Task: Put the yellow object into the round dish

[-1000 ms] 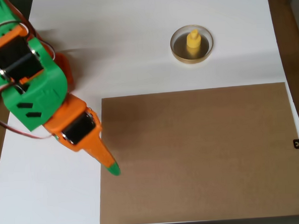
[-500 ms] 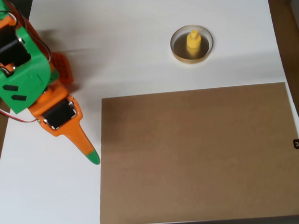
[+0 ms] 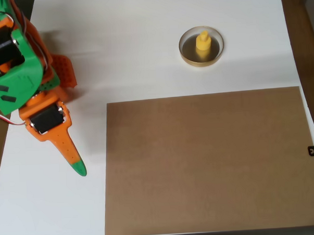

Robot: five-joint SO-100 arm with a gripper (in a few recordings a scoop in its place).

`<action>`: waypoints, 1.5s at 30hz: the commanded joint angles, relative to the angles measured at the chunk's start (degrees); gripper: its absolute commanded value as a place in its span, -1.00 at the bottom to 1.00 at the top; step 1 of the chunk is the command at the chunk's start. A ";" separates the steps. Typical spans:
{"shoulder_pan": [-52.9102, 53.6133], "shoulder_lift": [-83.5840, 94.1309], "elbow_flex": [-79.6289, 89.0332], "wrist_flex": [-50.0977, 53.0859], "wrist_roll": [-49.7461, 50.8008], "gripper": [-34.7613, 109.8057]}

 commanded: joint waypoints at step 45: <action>7.73 14.59 8.88 4.48 1.05 -0.21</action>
